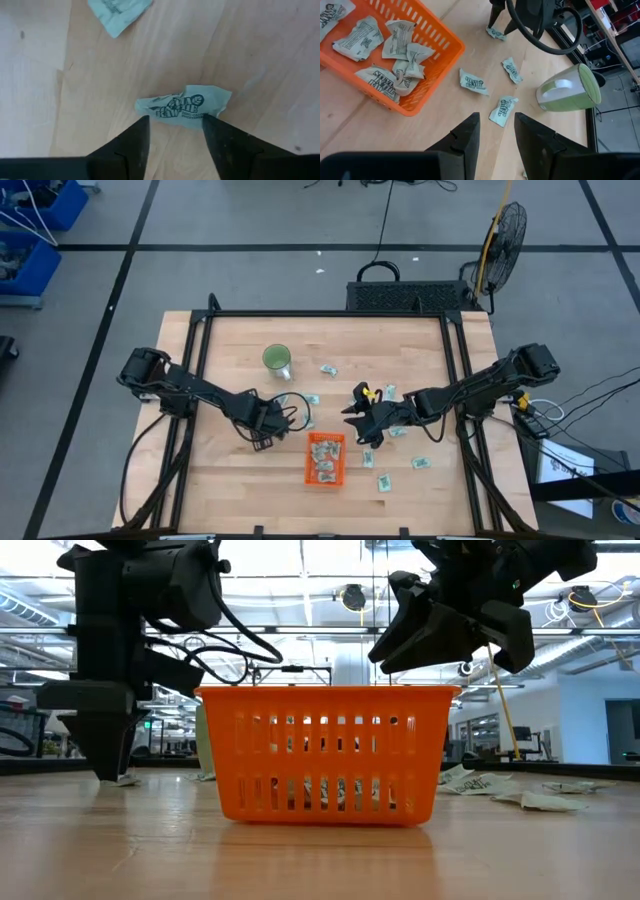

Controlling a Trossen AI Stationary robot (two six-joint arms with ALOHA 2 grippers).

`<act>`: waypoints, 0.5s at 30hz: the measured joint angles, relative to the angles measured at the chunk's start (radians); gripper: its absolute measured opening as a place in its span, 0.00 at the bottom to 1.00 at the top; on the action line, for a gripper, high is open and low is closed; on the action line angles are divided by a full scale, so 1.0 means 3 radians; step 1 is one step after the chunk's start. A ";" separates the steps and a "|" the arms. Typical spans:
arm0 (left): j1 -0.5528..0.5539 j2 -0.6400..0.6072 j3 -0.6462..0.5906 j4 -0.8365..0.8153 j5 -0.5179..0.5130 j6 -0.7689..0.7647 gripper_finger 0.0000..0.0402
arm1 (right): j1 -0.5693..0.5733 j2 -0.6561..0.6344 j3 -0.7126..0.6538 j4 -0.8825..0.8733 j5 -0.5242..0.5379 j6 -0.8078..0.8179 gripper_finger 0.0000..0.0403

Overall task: Pick and place Stevia / Truvia into bins
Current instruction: Put the stevia packet into the orange basket

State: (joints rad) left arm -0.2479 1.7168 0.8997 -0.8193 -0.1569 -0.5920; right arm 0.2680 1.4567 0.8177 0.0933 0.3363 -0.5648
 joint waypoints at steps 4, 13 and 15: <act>0.0029 0.0005 0.0004 0.0037 0.0109 0.0038 0.31 | 0.0000 0.0000 0.0000 0.0003 0.0000 0.0000 0.28; 0.0040 0.0027 0.0446 0.0058 0.0083 0.0120 0.02 | -0.0001 0.0000 0.0000 0.0025 -0.0375 0.0298 0.28; 0.0021 0.0024 0.0608 0.0062 0.0074 0.0231 0.03 | -0.0001 0.0000 0.0000 0.0026 -0.0616 0.0294 0.28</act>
State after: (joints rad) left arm -0.2417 1.7239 1.0821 -0.8008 -0.1347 -0.5227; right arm 0.2676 1.4567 0.8177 0.1011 0.1515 -0.4765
